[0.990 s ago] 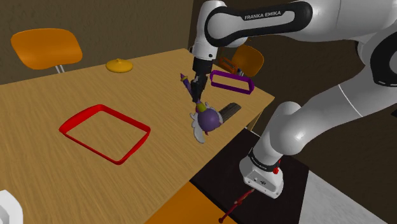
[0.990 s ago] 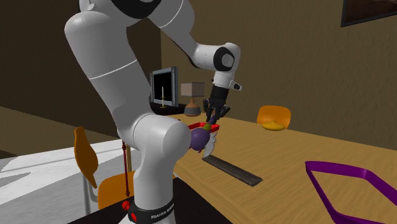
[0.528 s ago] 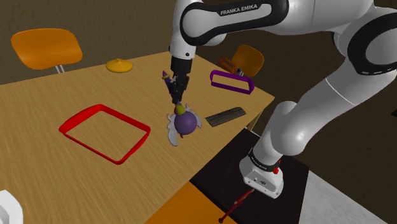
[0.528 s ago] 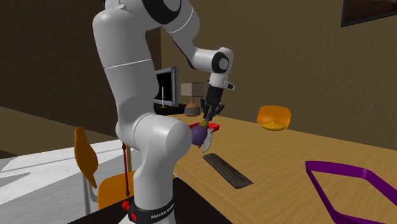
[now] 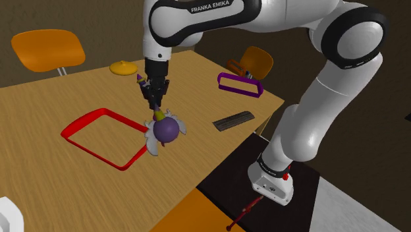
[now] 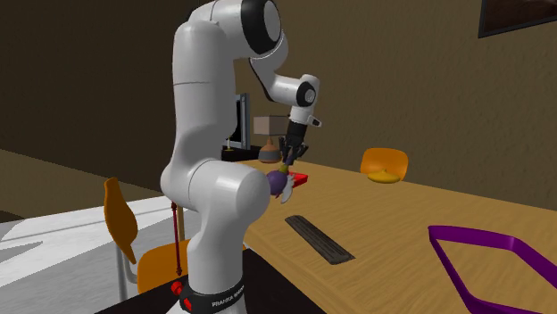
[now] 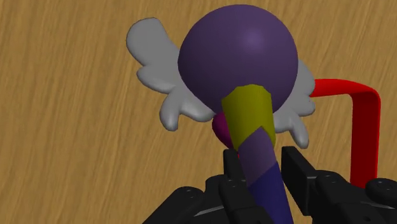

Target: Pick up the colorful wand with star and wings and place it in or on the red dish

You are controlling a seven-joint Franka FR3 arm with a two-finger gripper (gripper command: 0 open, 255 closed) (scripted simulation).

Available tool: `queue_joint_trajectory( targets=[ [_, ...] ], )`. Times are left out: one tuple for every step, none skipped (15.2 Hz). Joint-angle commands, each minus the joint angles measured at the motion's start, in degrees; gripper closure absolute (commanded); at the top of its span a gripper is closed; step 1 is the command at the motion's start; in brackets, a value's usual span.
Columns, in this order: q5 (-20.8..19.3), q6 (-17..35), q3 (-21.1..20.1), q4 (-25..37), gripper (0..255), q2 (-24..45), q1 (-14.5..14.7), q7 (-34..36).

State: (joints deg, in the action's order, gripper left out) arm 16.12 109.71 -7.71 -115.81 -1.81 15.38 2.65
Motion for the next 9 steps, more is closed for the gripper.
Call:
queue_joint_trajectory(
  targets=[
    [-0.4,0.0,-1.0,4.3,255,3.7,0.9,2.2],
    [-0.7,-0.1,-1.4,6.6,255,5.7,1.3,3.1],
    [-1.1,-0.4,-1.7,9.1,255,7.7,1.8,4.1],
    [-1.5,-0.6,-2.0,11.6,255,9.8,2.2,5.1],
    [-1.9,-1.0,-2.3,14.3,255,11.9,2.7,6.1],
    [-2.3,-1.4,-2.5,17.1,255,14.0,3.2,7.0],
    [-2.8,-2.0,-2.8,20.0,255,16.2,3.8,8.0],
    [-3.3,-2.6,-2.9,23.0,255,18.4,4.3,9.0],
    [-3.8,-3.3,-3.1,26.2,255,20.7,4.9,9.9]
  ],
)
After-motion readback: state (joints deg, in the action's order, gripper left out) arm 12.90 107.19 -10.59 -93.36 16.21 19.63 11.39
